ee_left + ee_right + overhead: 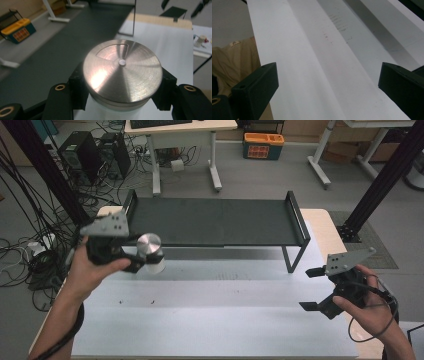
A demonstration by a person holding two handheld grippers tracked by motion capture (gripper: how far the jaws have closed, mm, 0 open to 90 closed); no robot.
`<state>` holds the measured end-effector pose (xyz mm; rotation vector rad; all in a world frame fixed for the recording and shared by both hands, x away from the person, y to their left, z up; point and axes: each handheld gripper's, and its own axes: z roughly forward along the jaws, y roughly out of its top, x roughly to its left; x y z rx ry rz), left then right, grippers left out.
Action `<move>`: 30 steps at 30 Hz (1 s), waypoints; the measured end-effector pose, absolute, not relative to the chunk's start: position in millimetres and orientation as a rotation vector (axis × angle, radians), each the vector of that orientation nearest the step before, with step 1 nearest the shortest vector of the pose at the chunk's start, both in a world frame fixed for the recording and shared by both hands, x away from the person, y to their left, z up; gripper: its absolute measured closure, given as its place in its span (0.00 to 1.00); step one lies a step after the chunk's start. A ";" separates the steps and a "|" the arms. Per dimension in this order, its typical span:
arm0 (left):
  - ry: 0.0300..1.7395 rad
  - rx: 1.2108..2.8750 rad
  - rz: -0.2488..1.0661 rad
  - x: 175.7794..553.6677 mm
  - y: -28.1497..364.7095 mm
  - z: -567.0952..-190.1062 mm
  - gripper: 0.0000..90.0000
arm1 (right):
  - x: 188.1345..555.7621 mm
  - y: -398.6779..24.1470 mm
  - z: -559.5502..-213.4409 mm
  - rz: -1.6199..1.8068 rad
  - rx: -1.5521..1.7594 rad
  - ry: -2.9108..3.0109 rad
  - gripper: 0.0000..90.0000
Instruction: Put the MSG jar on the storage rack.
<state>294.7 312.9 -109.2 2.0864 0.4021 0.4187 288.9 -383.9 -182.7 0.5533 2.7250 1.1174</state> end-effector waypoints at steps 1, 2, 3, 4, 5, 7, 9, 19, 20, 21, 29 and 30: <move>0.374 2.078 0.427 304.3 302.4 -90.8 0.47 | 288.0 -386.4 -184.2 1.122 0.553 2.724 0.03; 0.360 2.074 0.427 312.7 293.4 -78.9 0.47 | 287.7 -387.6 -185.1 1.125 0.554 2.723 0.03; 0.352 2.082 0.434 319.5 284.9 -69.0 0.47 | 287.6 -389.2 -186.5 1.127 0.553 2.726 0.03; 0.352 2.082 0.434 319.5 284.9 -69.0 0.47 | 287.2 -390.2 -187.2 1.125 0.555 2.730 0.03; 0.349 2.083 0.442 326.1 275.7 -61.1 0.47 | 287.2 -390.2 -187.2 1.125 0.555 2.730 0.03; 0.346 2.093 0.446 341.8 257.1 -48.3 0.47 | 286.3 -393.7 -190.8 1.121 0.562 2.735 0.03; 0.344 2.098 0.430 361.5 240.7 -41.6 0.47 | 286.0 -396.5 -194.7 1.131 0.564 2.741 0.03; 0.403 2.098 0.396 441.1 181.5 -83.4 0.47 | 286.5 -404.4 -203.7 1.122 0.576 2.765 0.03; 0.411 2.101 0.390 444.8 178.7 -88.0 0.47 | 287.9 -406.4 -205.6 1.124 0.581 2.768 0.03; 0.420 2.108 0.385 449.4 175.4 -93.7 0.47 | 287.9 -406.4 -205.6 1.124 0.581 2.768 0.03; 0.490 2.128 0.337 473.8 163.1 -131.6 0.47 | 294.3 -415.1 -212.5 1.138 0.605 2.759 0.03; 0.494 2.136 0.335 475.5 161.8 -133.8 0.47 | 295.0 -416.2 -213.1 1.144 0.608 2.757 0.03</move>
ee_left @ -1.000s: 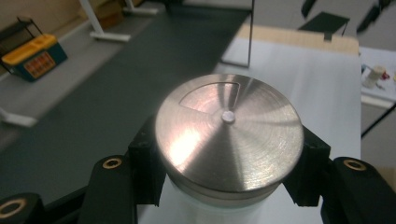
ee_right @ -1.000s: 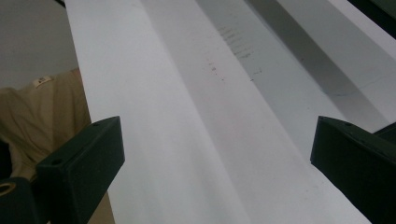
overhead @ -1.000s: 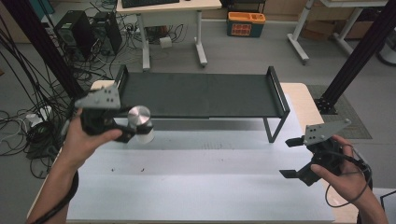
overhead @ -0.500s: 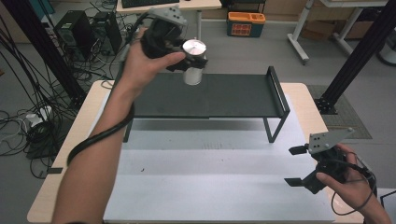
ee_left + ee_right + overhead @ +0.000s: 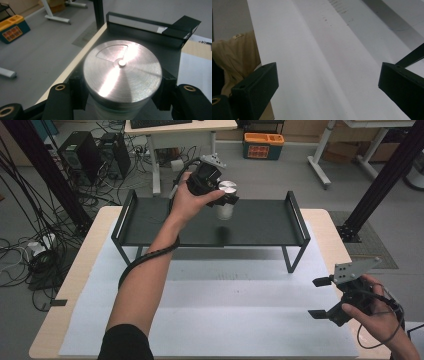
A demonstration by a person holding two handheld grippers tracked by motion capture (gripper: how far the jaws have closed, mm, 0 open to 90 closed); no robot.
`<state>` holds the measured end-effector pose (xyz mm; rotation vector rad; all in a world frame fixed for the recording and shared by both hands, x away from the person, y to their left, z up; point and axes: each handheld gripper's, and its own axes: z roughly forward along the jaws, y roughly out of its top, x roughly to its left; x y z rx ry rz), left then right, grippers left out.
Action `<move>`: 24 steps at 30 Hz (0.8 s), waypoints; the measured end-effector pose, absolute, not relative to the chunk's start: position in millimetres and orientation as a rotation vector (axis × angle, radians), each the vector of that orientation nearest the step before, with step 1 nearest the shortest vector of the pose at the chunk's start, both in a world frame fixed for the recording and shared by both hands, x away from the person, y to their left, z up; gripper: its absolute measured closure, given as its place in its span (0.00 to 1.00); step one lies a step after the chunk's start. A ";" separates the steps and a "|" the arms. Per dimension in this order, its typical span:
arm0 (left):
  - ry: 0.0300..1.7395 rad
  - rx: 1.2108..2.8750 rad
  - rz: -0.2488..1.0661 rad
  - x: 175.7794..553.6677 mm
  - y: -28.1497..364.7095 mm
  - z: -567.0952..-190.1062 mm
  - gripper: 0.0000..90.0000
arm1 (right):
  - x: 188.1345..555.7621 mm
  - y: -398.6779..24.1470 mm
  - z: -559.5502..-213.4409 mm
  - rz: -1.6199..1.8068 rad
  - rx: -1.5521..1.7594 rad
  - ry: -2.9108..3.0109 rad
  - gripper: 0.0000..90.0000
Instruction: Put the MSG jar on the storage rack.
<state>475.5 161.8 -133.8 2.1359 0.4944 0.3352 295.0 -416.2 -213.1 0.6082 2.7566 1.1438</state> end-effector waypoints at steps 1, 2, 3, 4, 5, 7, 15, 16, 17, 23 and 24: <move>0.501 2.146 0.333 478.1 160.6 -137.0 0.47 | 296.1 -417.5 -213.6 1.148 0.609 2.753 0.03; 0.506 2.145 0.330 479.3 160.6 -139.5 0.47 | 296.6 -417.7 -213.7 1.149 0.610 2.753 0.03; 0.506 2.145 0.330 479.3 160.6 -139.5 0.47 | 296.6 -417.7 -213.7 1.149 0.610 2.753 0.03; 0.510 2.148 0.328 480.6 160.2 -142.8 0.47 | 297.8 -417.6 -213.5 1.148 0.607 2.754 0.03; 0.510 2.148 0.328 480.6 160.2 -142.8 0.47 | 297.8 -417.6 -213.5 1.148 0.607 2.754 0.03; 0.511 2.163 0.331 481.2 158.5 -145.3 0.47 | 298.4 -417.2 -213.3 1.147 0.607 2.755 0.03; 0.515 2.147 0.314 482.4 160.6 -155.6 0.47 | 296.7 -416.1 -210.4 1.137 0.601 2.757 0.03; 0.514 2.147 0.313 482.5 161.1 -155.5 0.47 | 296.7 -416.1 -210.4 1.137 0.601 2.757 0.03; 0.514 2.139 0.309 482.4 163.2 -155.5 0.46 | 295.7 -416.6 -210.1 1.145 0.598 2.754 0.03; 0.518 2.119 0.297 481.3 169.1 -154.0 0.31 | 295.7 -415.6 -209.6 1.158 0.592 2.751 0.03; 0.520 2.121 0.300 480.1 170.2 -152.3 0.31 | 295.7 -415.6 -209.6 1.158 0.592 2.751 0.03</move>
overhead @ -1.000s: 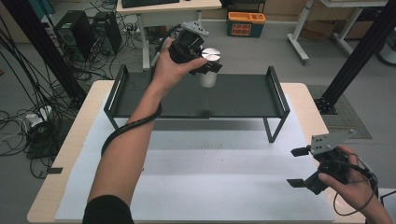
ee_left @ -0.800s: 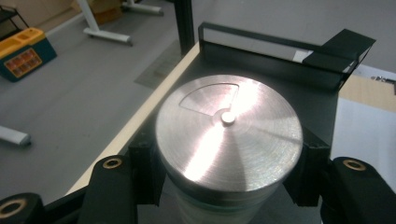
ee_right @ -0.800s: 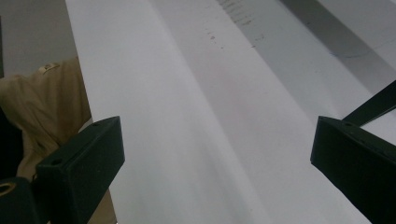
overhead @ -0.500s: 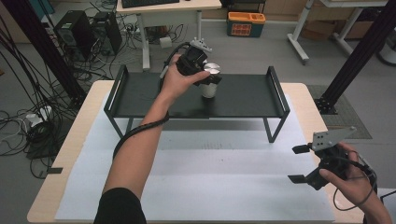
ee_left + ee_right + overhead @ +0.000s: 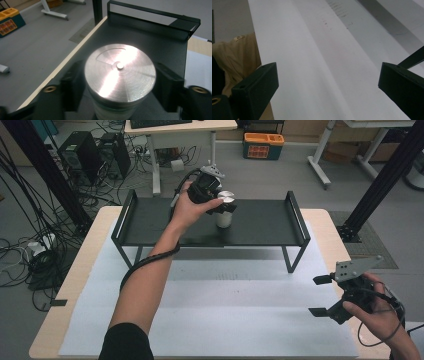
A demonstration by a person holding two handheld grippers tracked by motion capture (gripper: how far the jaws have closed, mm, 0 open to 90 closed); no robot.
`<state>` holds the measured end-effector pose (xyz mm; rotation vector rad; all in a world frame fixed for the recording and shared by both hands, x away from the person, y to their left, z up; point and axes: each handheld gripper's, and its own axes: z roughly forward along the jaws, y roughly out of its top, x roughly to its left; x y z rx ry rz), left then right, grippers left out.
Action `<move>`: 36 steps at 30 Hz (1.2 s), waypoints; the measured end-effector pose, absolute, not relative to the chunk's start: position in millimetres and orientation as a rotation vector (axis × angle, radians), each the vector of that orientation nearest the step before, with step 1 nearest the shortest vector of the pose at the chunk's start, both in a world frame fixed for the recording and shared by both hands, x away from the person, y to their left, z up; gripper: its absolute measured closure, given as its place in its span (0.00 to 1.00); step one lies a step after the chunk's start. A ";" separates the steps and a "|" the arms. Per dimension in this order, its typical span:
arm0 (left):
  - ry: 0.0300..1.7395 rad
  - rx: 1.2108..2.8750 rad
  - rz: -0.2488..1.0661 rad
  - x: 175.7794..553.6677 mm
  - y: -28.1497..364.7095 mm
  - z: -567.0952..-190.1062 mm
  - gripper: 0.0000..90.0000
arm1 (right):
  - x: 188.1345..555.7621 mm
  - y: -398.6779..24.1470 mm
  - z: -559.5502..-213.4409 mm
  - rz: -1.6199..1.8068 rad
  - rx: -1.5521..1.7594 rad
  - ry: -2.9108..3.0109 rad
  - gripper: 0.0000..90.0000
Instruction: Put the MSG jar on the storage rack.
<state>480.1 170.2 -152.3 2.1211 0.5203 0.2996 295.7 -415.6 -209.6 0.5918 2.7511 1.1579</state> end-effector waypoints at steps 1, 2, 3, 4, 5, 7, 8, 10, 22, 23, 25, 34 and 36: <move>0.524 2.124 0.308 477.6 171.6 -150.3 0.23 | 295.2 -414.2 -208.2 1.156 0.588 2.751 0.03; 0.525 2.124 0.320 474.2 174.0 -148.5 0.19 | 295.0 -413.6 -207.2 1.155 0.584 2.751 0.03; 0.527 2.118 0.326 470.6 178.2 -147.0 0.19 | 295.0 -413.6 -207.2 1.155 0.584 2.751 0.03; 0.532 2.096 0.327 462.6 190.8 -143.6 0.14 | 294.3 -412.1 -204.7 1.152 0.582 2.747 0.03; 0.532 2.096 0.327 462.6 190.8 -143.6 0.12 | 294.3 -411.3 -203.3 1.150 0.580 2.745 0.03; 0.539 2.070 0.340 450.9 205.3 -141.0 0.10 | 294.0 -408.8 -199.8 1.145 0.579 2.739 0.03; 0.541 2.053 0.354 437.0 220.4 -138.6 0.10 | 294.2 -407.4 -197.9 1.143 0.577 2.736 0.03; 0.543 2.047 0.364 428.7 227.7 -137.8 0.09 | 294.1 -403.6 -193.7 1.139 0.572 2.727 0.03; 0.552 2.009 0.453 324.2 302.7 -147.6 0.08 | 296.9 -386.5 -178.1 1.159 0.574 2.677 0.03; 0.560 1.998 0.455 309.1 312.6 -151.4 0.08 | 296.9 -385.5 -176.5 1.170 0.579 2.666 0.03; 0.568 2.002 0.458 295.9 320.8 -155.0 0.07 | 298.2 -385.0 -176.0 1.184 0.594 2.662 0.03; 0.611 1.999 0.456 256.4 346.5 -176.2 0.05 | 298.7 -375.0 -172.6 1.156 0.611 2.662 0.03; 0.620 1.993 0.458 248.5 350.8 -180.7 0.05 | 298.5 -374.5 -172.5 1.154 0.609 2.663 0.03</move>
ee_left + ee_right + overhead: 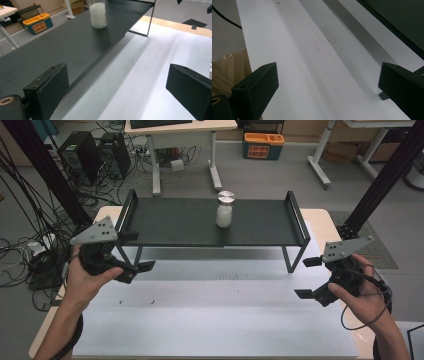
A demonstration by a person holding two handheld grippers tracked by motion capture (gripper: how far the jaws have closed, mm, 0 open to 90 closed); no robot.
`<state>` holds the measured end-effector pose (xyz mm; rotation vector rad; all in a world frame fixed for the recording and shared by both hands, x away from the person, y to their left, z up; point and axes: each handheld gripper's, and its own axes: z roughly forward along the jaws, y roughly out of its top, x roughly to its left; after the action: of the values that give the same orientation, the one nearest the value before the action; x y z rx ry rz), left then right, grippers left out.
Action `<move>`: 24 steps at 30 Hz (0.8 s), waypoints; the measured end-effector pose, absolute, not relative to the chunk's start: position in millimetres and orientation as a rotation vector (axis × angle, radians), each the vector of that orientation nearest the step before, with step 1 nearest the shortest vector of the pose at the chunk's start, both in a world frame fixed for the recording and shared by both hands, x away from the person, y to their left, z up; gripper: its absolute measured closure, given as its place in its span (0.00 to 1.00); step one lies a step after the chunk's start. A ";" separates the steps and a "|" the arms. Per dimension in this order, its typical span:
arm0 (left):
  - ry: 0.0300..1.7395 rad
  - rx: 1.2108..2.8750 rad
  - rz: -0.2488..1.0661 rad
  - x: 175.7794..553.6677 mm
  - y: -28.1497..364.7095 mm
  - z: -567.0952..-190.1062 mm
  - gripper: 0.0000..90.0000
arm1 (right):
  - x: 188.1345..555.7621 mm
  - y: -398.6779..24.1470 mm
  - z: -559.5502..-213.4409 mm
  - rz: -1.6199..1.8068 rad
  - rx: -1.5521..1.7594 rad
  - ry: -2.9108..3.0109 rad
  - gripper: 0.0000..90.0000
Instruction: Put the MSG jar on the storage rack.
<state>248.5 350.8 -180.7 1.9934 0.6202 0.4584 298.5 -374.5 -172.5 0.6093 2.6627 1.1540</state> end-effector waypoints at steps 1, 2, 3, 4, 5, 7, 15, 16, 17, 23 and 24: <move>0.627 1.989 0.462 244.6 352.0 -182.5 0.05 | 298.6 -373.6 -172.3 1.151 0.610 2.664 0.03; 0.627 1.987 0.462 241.0 353.9 -184.3 0.05 | 298.6 -373.6 -172.3 1.151 0.610 2.664 0.03; 0.626 1.983 0.463 238.2 355.0 -185.9 0.05 | 298.9 -373.1 -172.1 1.150 0.608 2.665 0.03; 0.630 1.982 0.466 235.9 355.0 -186.7 0.05 | 299.1 -372.8 -171.8 1.149 0.607 2.666 0.03; 0.633 1.983 0.469 233.5 355.0 -187.5 0.05 | 299.1 -372.9 -171.9 1.151 0.608 2.665 0.03; 0.636 1.992 0.468 228.6 355.1 -190.0 0.05 | 299.4 -373.5 -172.4 1.156 0.608 2.663 0.03; 0.636 2.012 0.463 224.5 352.5 -192.9 0.05 | 301.5 -373.7 -177.2 1.159 0.613 2.672 0.03; 0.630 2.010 0.456 225.0 353.2 -193.8 0.05 | 301.5 -374.1 -178.5 1.159 0.615 2.675 0.03; 0.628 2.007 0.447 225.9 353.4 -195.2 0.05 | 301.4 -374.7 -179.1 1.159 0.614 2.675 0.03; 0.626 2.023 0.440 229.2 349.5 -194.4 0.05 | 300.0 -378.5 -181.1 1.162 0.621 2.678 0.03; 0.622 2.026 0.439 229.9 349.0 -193.8 0.05 | 300.0 -378.5 -181.1 1.162 0.621 2.678 0.03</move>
<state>229.9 349.0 -193.8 2.0260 0.6223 0.4393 300.0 -378.5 -181.1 0.6211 2.6778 1.1616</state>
